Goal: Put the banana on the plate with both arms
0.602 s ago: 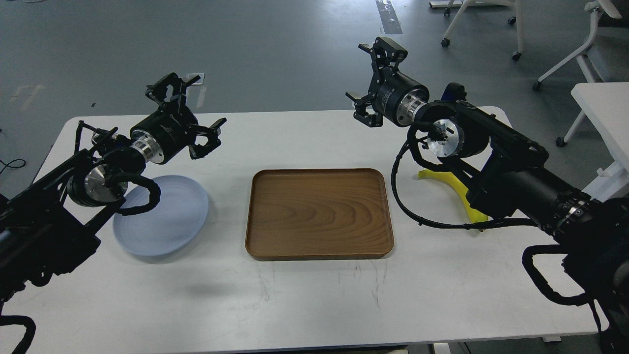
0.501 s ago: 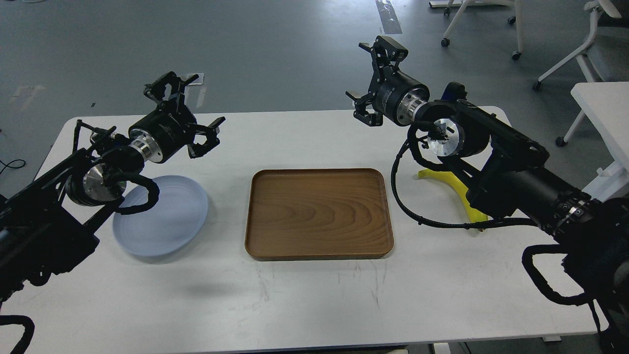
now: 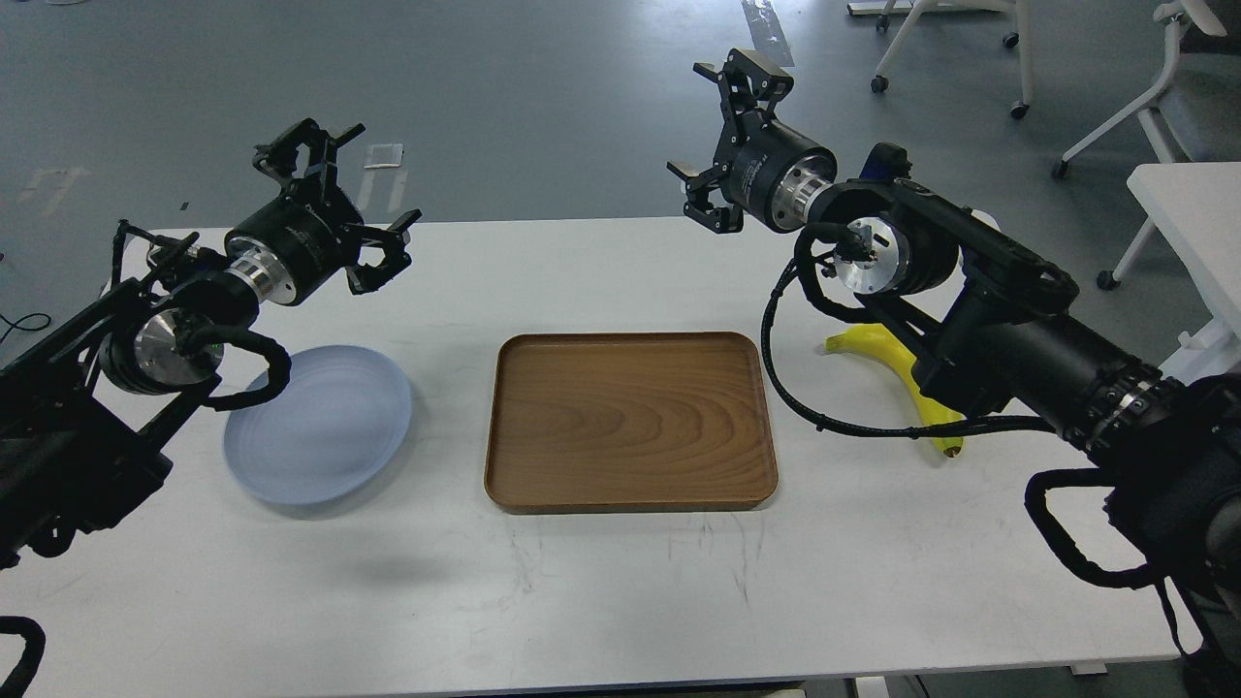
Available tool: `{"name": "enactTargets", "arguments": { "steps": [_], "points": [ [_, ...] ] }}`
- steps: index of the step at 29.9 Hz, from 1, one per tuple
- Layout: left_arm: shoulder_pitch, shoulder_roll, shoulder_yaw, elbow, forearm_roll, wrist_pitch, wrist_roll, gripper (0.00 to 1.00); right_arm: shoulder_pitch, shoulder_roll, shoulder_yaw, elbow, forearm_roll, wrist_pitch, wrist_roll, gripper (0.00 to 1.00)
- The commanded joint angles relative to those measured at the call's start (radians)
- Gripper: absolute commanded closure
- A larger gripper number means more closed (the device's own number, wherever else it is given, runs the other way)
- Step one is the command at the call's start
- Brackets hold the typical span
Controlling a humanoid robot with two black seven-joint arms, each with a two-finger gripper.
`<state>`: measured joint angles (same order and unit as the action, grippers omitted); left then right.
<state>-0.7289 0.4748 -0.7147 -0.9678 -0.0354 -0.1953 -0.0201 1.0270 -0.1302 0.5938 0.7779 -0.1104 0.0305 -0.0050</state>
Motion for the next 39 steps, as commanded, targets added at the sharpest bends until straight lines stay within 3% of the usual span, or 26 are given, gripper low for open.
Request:
{"name": "enactTargets", "arguments": {
  "steps": [1,12,39],
  "points": [
    [-0.001,-0.013,0.001,0.0,0.0,0.008,0.005,0.02,-0.005,-0.003,-0.002,0.004,0.0,-0.001,0.0,0.0],
    [0.005,-0.015,0.001,0.005,-0.001,0.002,-0.001,0.02,0.002,-0.006,-0.003,0.004,0.001,0.0,-0.03,0.0],
    [0.0,-0.01,0.001,-0.002,-0.001,0.033,0.006,0.02,0.001,0.0,-0.005,0.018,0.0,-0.004,-0.029,0.0]
  ]
}}
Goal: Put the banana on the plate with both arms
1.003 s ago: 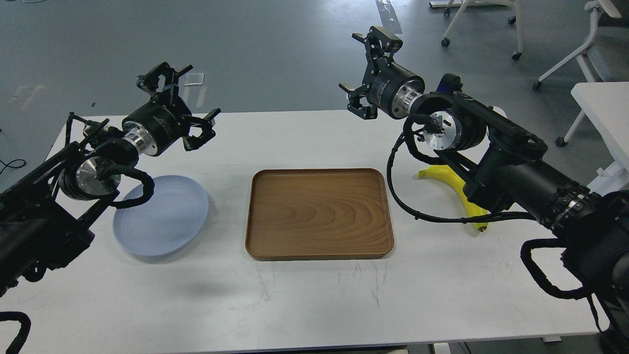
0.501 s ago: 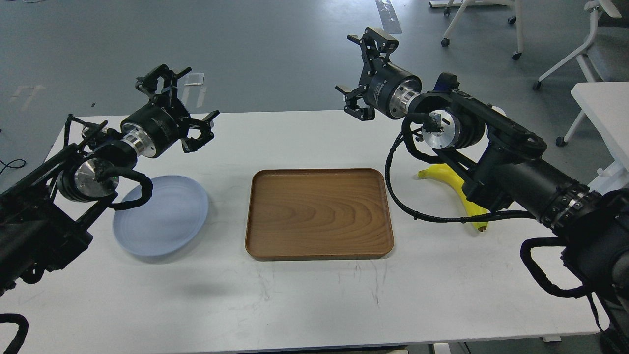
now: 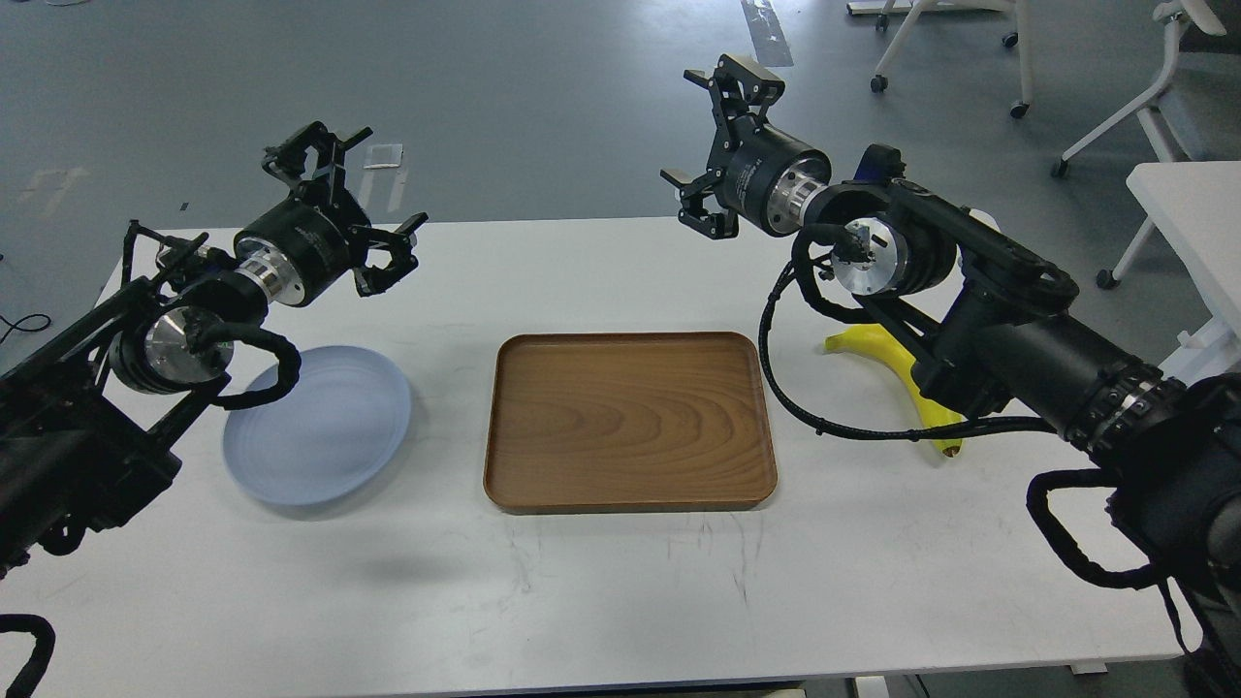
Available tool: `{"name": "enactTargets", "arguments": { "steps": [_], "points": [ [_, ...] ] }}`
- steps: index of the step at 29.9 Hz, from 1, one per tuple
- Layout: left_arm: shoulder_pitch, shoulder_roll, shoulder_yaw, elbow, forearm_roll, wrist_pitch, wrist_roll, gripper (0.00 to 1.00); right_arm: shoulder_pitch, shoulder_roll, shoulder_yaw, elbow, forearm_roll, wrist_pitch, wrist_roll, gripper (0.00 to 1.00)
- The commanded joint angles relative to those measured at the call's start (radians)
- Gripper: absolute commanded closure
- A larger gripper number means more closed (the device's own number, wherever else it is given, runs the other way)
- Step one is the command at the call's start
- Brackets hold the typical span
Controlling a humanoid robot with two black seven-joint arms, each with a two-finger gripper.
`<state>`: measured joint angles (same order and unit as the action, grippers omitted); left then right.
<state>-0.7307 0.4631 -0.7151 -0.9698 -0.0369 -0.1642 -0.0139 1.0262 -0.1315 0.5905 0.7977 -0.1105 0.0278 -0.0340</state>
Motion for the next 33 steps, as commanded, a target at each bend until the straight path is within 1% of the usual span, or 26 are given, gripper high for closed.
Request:
{"name": "enactTargets", "arguments": {
  "steps": [1,9,14,17,20,21,22,24,26,27,29,31,32,33],
  "points": [
    [0.002,0.002,0.002,0.0,0.0,0.002,0.0,0.02,0.002,0.001,-0.001,-0.002,0.0,-0.002,0.0,0.0],
    [-0.009,-0.003,0.008,-0.001,0.003,0.003,0.005,0.02,0.005,0.001,-0.02,-0.002,0.0,-0.003,0.0,0.0],
    [-0.009,-0.011,0.011,-0.004,0.003,0.025,0.0,0.02,0.005,0.001,-0.026,0.0,-0.001,-0.006,0.0,0.0],
    [-0.013,-0.009,0.043,-0.006,0.072,0.032,0.003,0.02,0.005,-0.002,-0.028,-0.005,-0.001,-0.008,0.0,0.0],
    [-0.059,-0.009,0.086,-0.004,0.3,0.115,-0.009,0.02,0.002,-0.002,-0.031,-0.008,-0.001,-0.008,0.002,0.0],
    [-0.075,-0.005,0.088,-0.006,0.437,0.156,-0.011,0.02,-0.001,0.0,-0.031,-0.008,-0.003,-0.008,0.002,0.0],
    [-0.076,-0.003,0.088,-0.006,0.504,0.167,-0.011,0.02,-0.003,0.0,-0.032,-0.008,-0.003,-0.009,0.002,0.0],
    [-0.082,0.02,0.088,-0.024,0.72,0.176,-0.014,0.02,-0.006,0.001,-0.032,-0.006,-0.003,-0.011,0.002,0.0],
    [-0.082,0.049,0.088,-0.039,0.819,0.178,-0.02,0.02,-0.006,0.0,-0.032,-0.006,-0.003,-0.011,0.002,0.0],
    [-0.079,0.084,0.088,-0.064,0.91,0.18,-0.032,0.02,-0.006,-0.003,-0.032,-0.006,-0.003,-0.011,0.003,0.0],
    [-0.076,0.135,0.091,-0.093,1.03,0.183,-0.037,0.02,-0.006,-0.008,-0.031,-0.005,-0.003,-0.011,0.006,0.0],
    [-0.07,0.189,0.104,-0.127,1.109,0.181,-0.037,0.02,-0.006,-0.011,-0.031,-0.005,-0.003,-0.012,0.008,0.0],
    [-0.07,0.23,0.144,-0.147,1.15,0.181,-0.04,0.02,-0.008,-0.014,-0.031,-0.005,-0.003,-0.012,0.008,0.0],
    [-0.07,0.23,0.144,-0.147,1.151,0.181,-0.04,0.02,-0.008,-0.014,-0.031,-0.005,-0.003,-0.012,0.008,0.0]
  ]
}}
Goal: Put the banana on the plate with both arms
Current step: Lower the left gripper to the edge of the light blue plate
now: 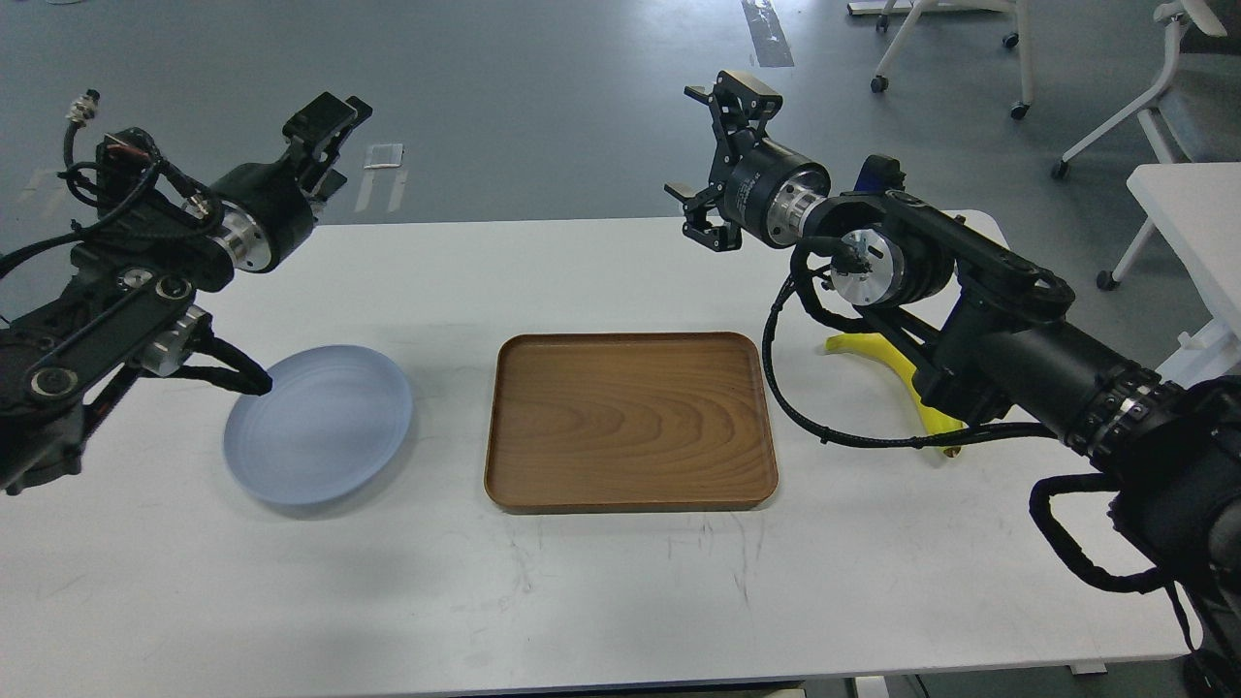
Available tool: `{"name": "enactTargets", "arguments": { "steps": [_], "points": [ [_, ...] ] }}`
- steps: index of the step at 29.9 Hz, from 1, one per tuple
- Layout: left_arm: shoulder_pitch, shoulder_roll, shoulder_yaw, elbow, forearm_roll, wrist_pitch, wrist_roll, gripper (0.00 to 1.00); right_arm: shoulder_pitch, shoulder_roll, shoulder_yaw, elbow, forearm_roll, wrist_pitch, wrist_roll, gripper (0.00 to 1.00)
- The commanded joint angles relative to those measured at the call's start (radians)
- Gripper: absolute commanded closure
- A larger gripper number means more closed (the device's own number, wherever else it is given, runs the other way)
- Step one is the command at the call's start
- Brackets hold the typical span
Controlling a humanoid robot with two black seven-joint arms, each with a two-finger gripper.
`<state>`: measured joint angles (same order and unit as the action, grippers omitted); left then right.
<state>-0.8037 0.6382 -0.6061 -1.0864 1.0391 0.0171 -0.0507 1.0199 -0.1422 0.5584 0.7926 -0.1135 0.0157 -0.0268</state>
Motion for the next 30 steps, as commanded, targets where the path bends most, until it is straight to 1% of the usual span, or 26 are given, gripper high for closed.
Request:
{"name": "enactTargets", "arguments": {
  "steps": [1,2,3,4,5,6,9,11,15,17,18,21,26,27,29,30],
  "points": [
    [-0.002,0.093,0.084,-0.041,0.117,0.003,-0.009,0.02,-0.003,-0.007,0.001,0.0,0.0,0.0,0.001,0.0],
    [-0.002,0.119,0.118,-0.046,0.155,0.004,-0.035,0.02,-0.004,-0.007,0.001,0.0,0.0,0.0,0.001,0.0],
    [-0.002,0.132,0.138,-0.058,0.186,0.018,-0.076,0.02,-0.004,-0.007,0.001,0.0,0.0,0.0,0.002,0.0],
    [0.0,0.136,0.147,-0.063,0.197,0.033,-0.093,0.02,-0.004,-0.007,0.001,0.0,0.0,0.0,0.001,0.0],
    [0.008,0.146,0.163,-0.073,0.223,0.064,-0.119,0.02,-0.004,-0.007,0.001,0.0,0.0,0.0,0.002,0.0],
    [0.012,0.149,0.182,-0.078,0.24,0.073,-0.127,0.02,-0.004,-0.007,0.001,0.0,0.0,0.0,0.002,0.0],
    [0.012,0.204,0.281,-0.083,0.329,0.098,-0.132,0.02,-0.007,-0.019,0.001,0.0,0.0,0.0,0.002,0.0],
    [0.012,0.227,0.344,-0.092,0.392,0.121,-0.129,0.02,-0.012,-0.049,0.001,0.005,0.0,0.006,0.002,0.0],
    [0.029,0.233,0.402,-0.084,0.414,0.126,-0.124,0.03,-0.03,-0.079,0.003,-0.001,0.0,0.007,0.002,0.0],
    [0.037,0.232,0.442,-0.084,0.414,0.132,-0.124,0.09,-0.034,-0.088,0.005,-0.001,0.002,0.007,0.004,0.0],
    [0.041,0.228,0.462,-0.081,0.417,0.138,-0.124,0.13,-0.041,-0.097,0.006,-0.001,0.0,0.007,0.004,0.0],
    [0.058,0.221,0.503,-0.051,0.426,0.145,-0.124,0.13,-0.061,-0.109,0.015,0.0,0.002,0.006,0.004,0.0],
    [0.08,0.201,0.513,0.003,0.43,0.161,-0.124,0.14,-0.066,-0.137,0.015,0.0,0.002,0.006,0.004,0.0],
    [0.099,0.199,0.514,0.025,0.43,0.178,-0.126,0.17,-0.066,-0.137,0.015,0.0,0.002,0.004,0.004,0.0],
    [0.138,0.196,0.513,0.069,0.429,0.199,-0.127,0.17,-0.064,-0.137,0.017,0.002,0.002,0.004,0.004,0.0],
    [0.15,0.195,0.513,0.092,0.429,0.211,-0.129,0.19,-0.064,-0.137,0.017,0.002,0.002,0.004,0.004,0.0]
  ]
}}
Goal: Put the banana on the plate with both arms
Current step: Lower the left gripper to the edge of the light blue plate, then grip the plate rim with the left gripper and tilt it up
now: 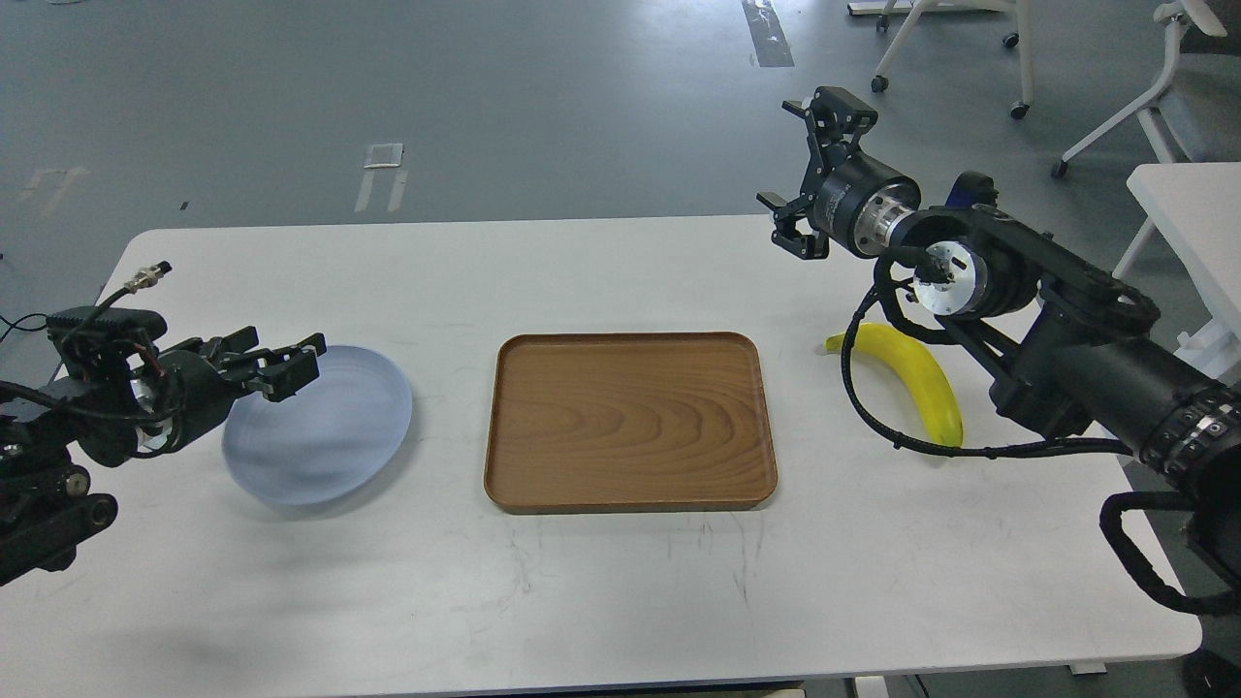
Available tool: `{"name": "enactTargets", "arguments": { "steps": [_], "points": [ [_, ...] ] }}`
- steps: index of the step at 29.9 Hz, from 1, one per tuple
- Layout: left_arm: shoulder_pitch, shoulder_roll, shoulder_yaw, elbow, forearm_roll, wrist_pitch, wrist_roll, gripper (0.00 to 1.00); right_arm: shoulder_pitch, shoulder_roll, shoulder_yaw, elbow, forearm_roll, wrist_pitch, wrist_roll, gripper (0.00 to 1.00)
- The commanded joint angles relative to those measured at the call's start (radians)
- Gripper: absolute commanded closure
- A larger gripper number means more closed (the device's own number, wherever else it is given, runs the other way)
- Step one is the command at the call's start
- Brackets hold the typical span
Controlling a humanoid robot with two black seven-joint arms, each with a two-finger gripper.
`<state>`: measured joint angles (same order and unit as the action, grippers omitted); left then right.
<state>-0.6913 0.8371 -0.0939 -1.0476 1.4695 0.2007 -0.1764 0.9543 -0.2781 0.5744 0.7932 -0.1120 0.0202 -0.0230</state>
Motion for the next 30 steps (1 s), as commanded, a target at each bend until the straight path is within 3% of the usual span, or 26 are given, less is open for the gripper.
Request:
{"name": "enactTargets", "arguments": {
  "steps": [1,16,25,27,30],
  "points": [
    [0.041,-0.004,0.0,0.061,-0.002,0.034,-0.005,0.2,0.001,-0.001,0.001,0.001,0.0,0.0,0.0,0.0],
    [0.113,-0.007,-0.001,0.057,-0.02,0.039,-0.011,0.28,0.0,-0.001,-0.005,0.001,0.0,-0.002,0.001,0.0],
    [0.118,0.002,0.0,0.063,-0.02,0.039,-0.044,0.29,0.0,-0.001,-0.005,0.001,0.0,-0.002,0.002,0.0],
    [0.118,0.002,0.0,0.064,-0.02,0.039,-0.045,0.44,0.0,-0.001,-0.005,0.001,0.0,-0.002,0.002,0.0],
    [0.119,0.005,0.0,0.064,-0.02,0.039,-0.045,0.45,0.0,-0.003,-0.005,0.001,0.0,-0.002,0.002,0.0]
  ]
}}
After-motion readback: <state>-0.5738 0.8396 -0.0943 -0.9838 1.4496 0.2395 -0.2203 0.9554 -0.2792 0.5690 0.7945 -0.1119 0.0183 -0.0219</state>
